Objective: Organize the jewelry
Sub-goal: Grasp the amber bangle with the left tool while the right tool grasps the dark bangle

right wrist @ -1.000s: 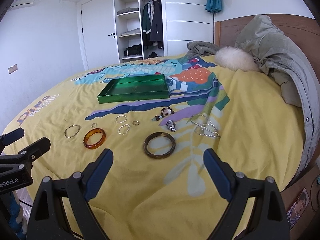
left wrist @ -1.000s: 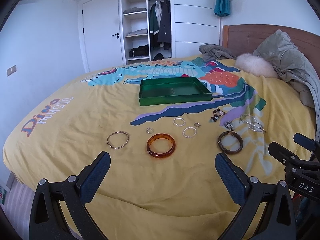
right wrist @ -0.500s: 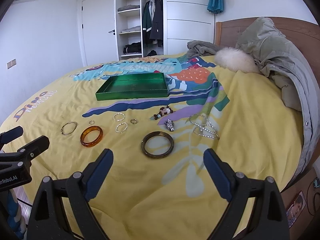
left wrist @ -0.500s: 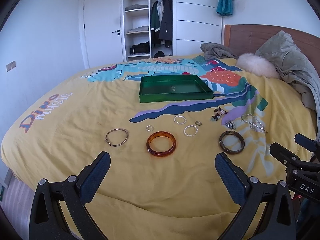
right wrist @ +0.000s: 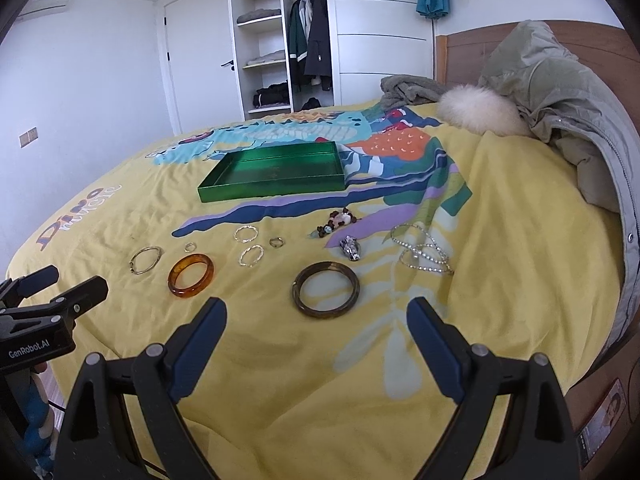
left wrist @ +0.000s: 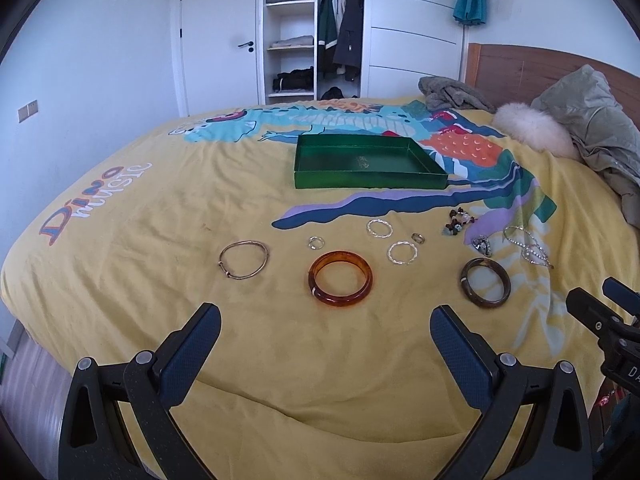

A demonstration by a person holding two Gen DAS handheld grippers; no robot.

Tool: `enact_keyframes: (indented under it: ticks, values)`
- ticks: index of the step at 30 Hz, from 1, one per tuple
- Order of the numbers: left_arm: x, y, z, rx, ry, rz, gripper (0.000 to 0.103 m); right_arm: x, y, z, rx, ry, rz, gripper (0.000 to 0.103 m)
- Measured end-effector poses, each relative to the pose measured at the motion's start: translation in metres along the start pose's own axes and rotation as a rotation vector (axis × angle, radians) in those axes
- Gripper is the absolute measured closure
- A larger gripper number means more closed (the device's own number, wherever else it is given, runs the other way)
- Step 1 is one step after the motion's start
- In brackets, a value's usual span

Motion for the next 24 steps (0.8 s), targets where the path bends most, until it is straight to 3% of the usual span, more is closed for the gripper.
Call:
enact_keyframes:
  ticks: [6,14,19,24]
  values:
    - [-0.013,0.001,0.030,-0.054,-0.034,-0.020,0.002,0.012,0.007,0.019,-0.027,-0.044,0.041,0.013]
    - [-0.024,-0.007,0.091,-0.171,-0.036,-0.062,0.019,0.035,0.008,0.073,-0.087,-0.094,0.082,0.018]
    - [-0.025,-0.011,0.129,-0.242,-0.023,-0.086,0.029,0.040,0.006,0.119,-0.161,-0.136,0.068,0.046]
    - [-0.026,-0.009,0.161,-0.306,-0.027,-0.098,0.041,0.048,0.010,0.155,-0.222,-0.159,0.070,0.053]
Point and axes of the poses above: each gripper's, at about its wrist camera, not at the fingertips, and z roughly the way its jaws point, x to its right, y to its underside, the point moved 4 cm from there along z, roughly the way its jaws point, and after that the axes turned 11 degrees about -z, right-handed, at the moved point
